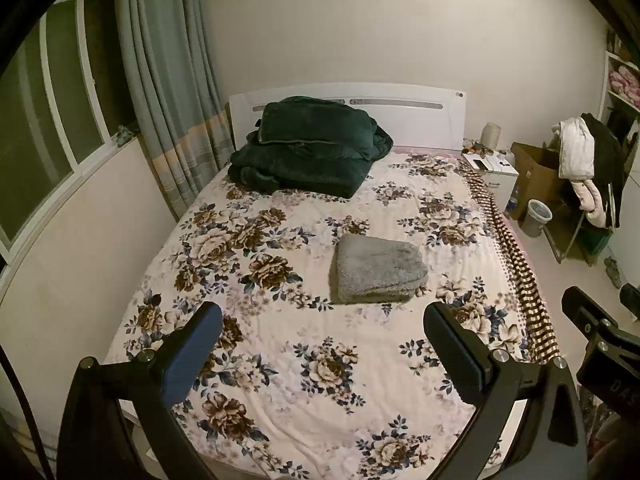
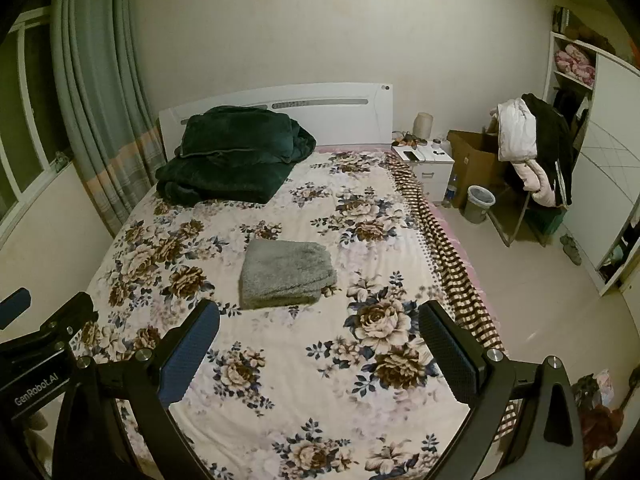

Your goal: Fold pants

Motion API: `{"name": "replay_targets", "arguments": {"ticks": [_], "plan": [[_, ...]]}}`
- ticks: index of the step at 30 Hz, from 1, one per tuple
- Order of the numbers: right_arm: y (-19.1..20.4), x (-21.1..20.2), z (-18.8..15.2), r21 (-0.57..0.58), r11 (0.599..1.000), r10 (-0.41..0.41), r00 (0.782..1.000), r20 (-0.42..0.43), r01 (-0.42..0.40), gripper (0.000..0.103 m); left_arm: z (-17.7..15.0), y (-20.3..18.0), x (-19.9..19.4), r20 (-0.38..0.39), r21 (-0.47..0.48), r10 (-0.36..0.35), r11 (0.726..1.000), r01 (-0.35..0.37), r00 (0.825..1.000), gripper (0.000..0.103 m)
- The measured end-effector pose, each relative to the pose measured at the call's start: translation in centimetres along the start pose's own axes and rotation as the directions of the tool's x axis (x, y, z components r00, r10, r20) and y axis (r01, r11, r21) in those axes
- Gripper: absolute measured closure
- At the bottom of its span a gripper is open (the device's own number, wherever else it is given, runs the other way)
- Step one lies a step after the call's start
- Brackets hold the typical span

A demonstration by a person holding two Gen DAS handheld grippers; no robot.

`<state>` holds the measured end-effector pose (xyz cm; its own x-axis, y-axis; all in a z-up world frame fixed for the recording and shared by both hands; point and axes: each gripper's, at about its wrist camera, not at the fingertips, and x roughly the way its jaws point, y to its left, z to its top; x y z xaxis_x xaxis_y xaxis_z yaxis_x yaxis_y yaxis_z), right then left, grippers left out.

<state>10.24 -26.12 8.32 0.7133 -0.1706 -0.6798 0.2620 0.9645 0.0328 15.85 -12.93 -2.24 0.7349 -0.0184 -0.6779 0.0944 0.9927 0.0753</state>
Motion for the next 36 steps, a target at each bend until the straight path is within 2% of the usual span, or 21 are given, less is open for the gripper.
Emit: {"name": "replay_targets", "arguments": {"ticks": [36], "plan": [[-0.67,0.44,-0.08,-0.007,1.0,0.004,1.0,-0.011,-0.004,0.001,0.07,-0.36,-0.15,-0.002,0.005,0.005,1.0,-0.005,1.0,0.0]]}}
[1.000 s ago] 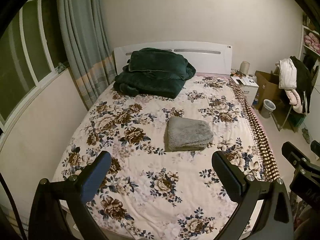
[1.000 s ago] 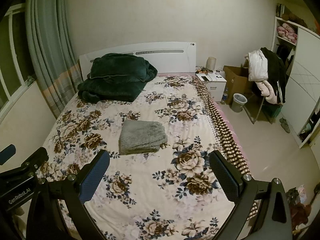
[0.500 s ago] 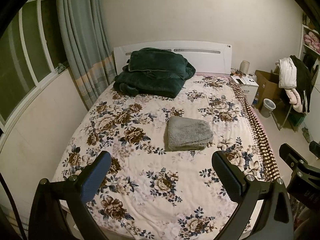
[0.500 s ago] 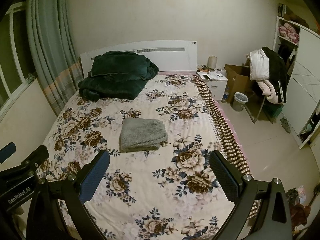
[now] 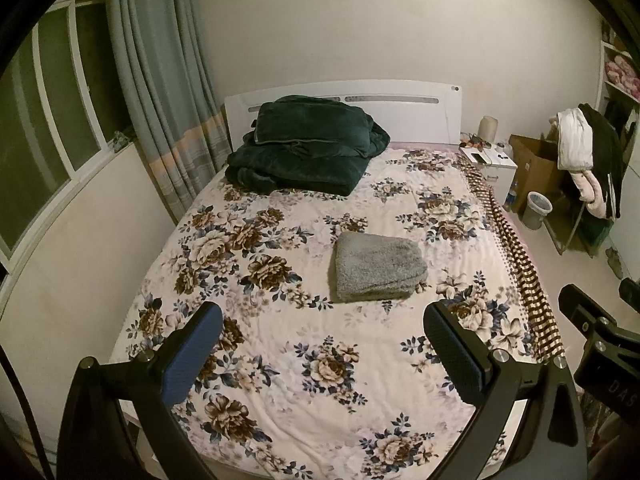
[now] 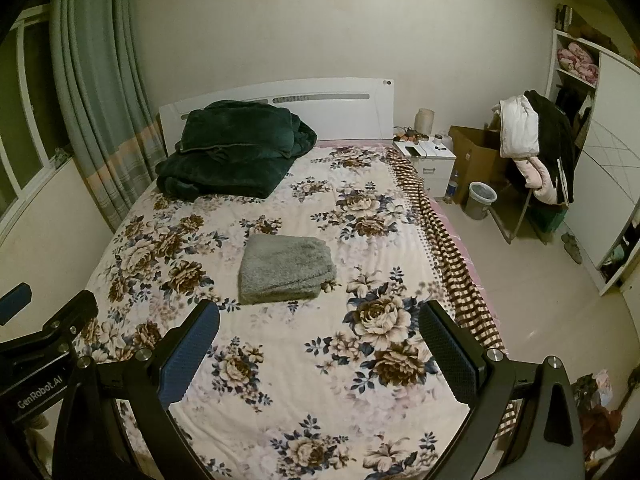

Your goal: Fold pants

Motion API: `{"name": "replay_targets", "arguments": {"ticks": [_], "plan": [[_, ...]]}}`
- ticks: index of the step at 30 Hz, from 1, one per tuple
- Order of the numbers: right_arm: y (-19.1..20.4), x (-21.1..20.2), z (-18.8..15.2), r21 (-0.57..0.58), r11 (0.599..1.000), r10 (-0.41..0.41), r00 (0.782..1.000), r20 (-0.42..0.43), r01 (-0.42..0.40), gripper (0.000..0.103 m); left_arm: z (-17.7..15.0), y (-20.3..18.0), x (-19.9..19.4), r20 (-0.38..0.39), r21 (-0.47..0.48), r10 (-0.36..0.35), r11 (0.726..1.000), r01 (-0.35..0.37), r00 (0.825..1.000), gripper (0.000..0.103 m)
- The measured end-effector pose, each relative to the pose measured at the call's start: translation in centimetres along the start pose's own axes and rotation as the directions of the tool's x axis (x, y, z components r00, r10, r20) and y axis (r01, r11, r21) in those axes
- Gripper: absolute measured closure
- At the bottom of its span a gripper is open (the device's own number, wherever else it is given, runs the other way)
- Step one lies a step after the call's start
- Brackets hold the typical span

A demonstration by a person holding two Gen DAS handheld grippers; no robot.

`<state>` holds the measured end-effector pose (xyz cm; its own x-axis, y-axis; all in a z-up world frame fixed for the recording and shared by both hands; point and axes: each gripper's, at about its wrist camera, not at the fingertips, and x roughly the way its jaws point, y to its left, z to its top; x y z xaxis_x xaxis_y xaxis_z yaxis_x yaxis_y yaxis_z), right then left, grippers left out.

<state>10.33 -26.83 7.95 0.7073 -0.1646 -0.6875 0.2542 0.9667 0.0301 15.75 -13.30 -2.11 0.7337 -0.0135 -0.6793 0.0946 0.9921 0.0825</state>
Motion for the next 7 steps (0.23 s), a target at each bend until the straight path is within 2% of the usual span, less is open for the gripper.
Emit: {"name": "replay_targets", "arguments": {"ticks": [7], "plan": [[0.01,0.08,0.13,-0.001,1.0,-0.001,1.0,-0.002,0.001,0.001,-0.12,0.05,-0.01,0.0,0.005,-0.008,1.0,0.008,1.0,0.0]]}}
